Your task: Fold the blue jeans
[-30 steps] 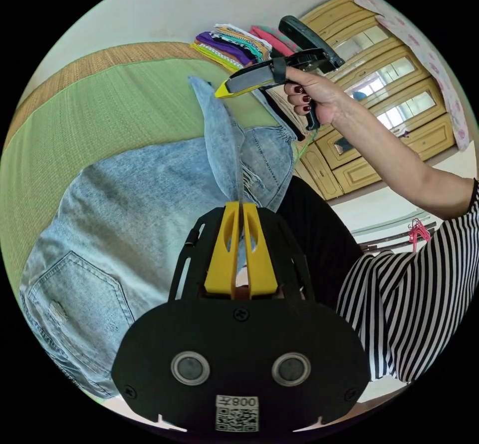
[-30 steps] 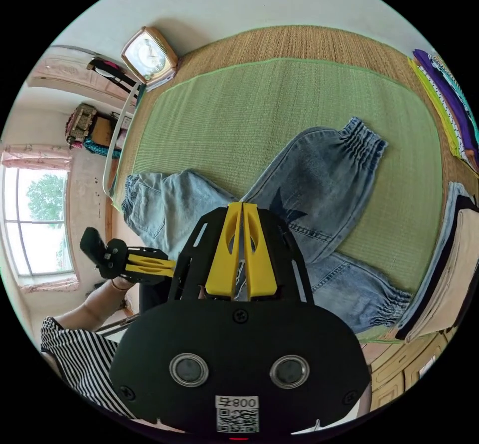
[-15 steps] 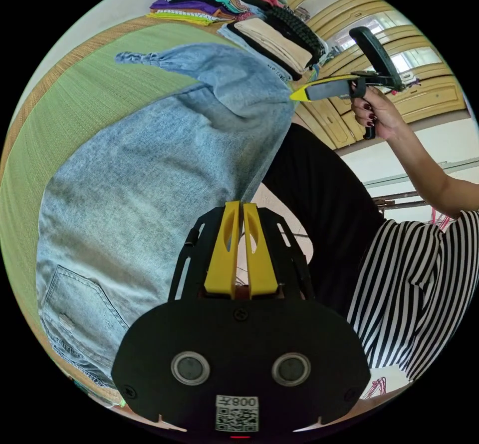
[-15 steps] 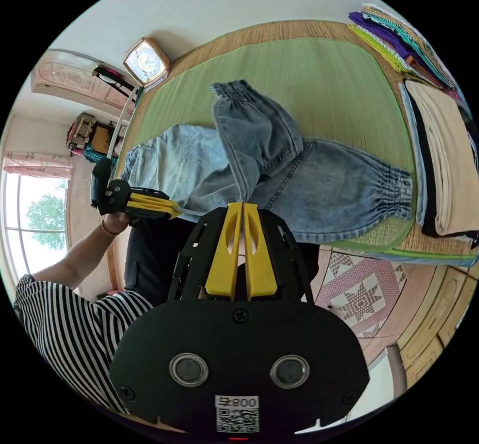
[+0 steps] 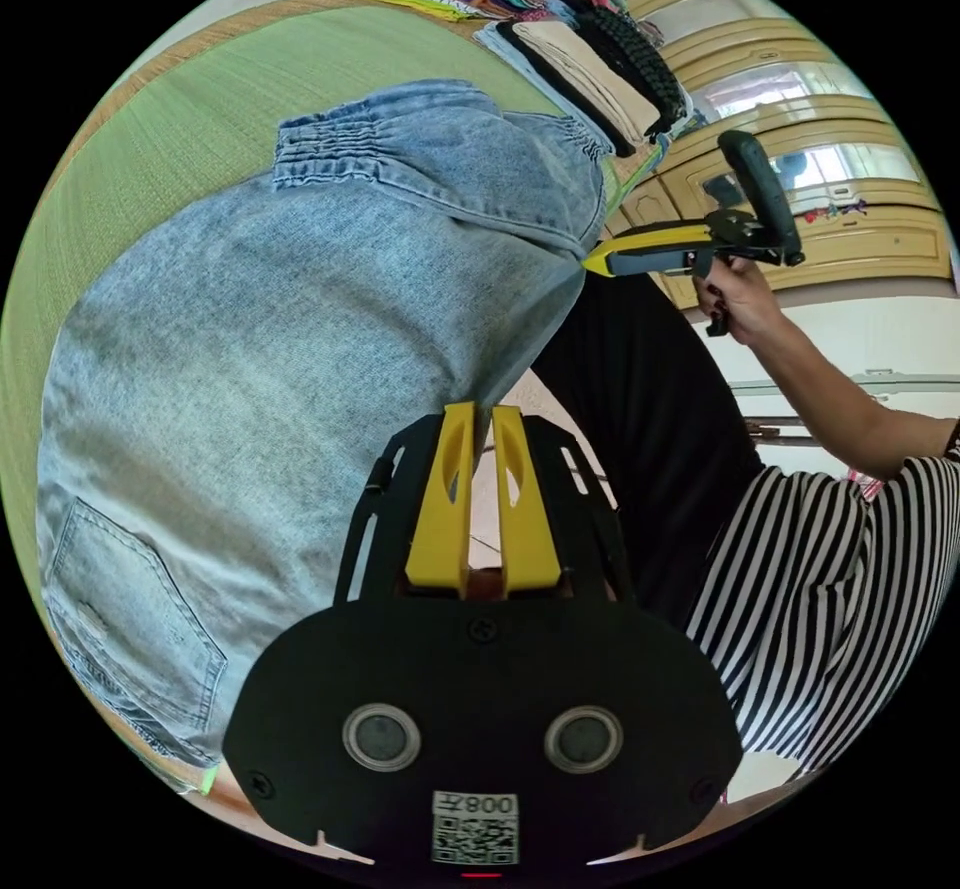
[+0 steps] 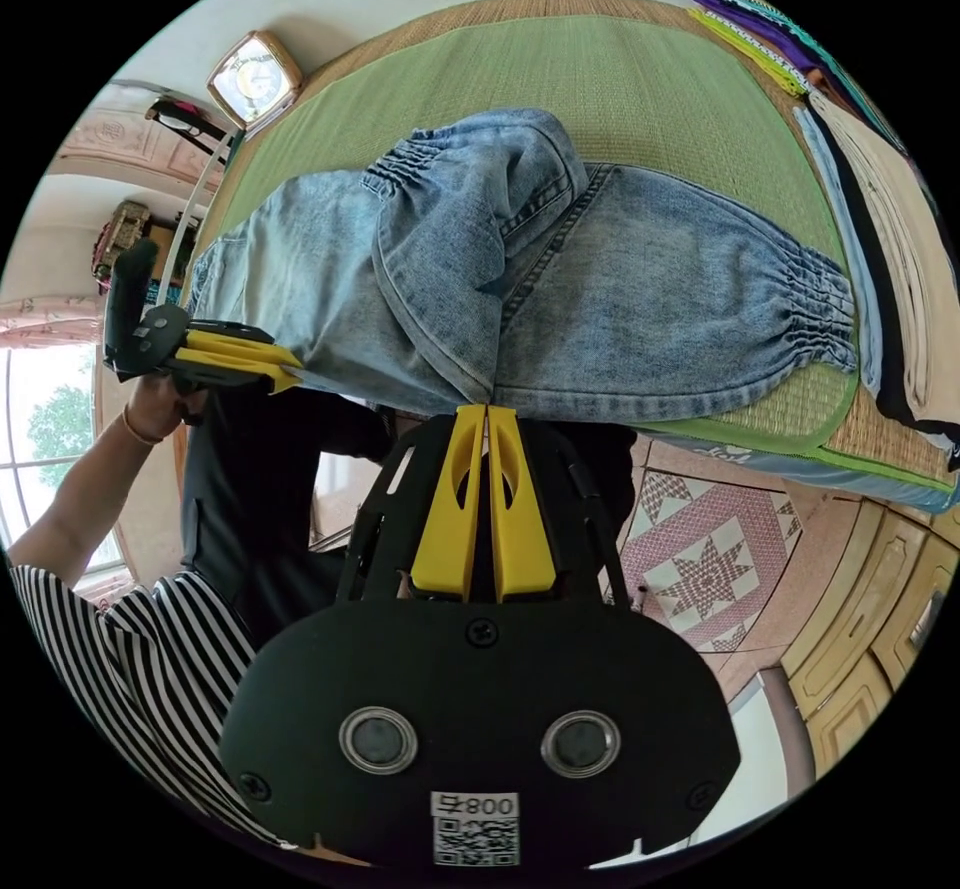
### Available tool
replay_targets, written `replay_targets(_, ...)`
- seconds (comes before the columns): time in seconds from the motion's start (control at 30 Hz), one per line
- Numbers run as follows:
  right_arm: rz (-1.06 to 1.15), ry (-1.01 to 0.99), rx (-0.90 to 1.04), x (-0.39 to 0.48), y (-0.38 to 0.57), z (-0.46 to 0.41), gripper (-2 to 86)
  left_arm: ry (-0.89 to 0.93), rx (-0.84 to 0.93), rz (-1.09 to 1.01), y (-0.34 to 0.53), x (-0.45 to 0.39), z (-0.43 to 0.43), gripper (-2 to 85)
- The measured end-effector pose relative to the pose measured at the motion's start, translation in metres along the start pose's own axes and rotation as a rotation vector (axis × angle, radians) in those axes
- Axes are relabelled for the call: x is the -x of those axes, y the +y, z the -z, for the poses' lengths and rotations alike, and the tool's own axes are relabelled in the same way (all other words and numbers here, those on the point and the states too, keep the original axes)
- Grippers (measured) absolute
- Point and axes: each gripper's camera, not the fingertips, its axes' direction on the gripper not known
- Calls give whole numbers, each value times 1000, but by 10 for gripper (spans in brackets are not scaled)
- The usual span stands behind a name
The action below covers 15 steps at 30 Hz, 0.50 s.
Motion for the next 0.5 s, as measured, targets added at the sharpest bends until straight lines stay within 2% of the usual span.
replay_targets(0.23,-9,-33,-18,-11,14,-10,4,116,-124,56,-17,26,35,19)
replay_targets(0.37,-8,-52,-23,-16,20,-13,4,111,-168,103,-28,48,47,21)
replay_targets(0.5,-4,-70,-28,-22,27,-15,3,132,-215,240,-54,87,47,47)
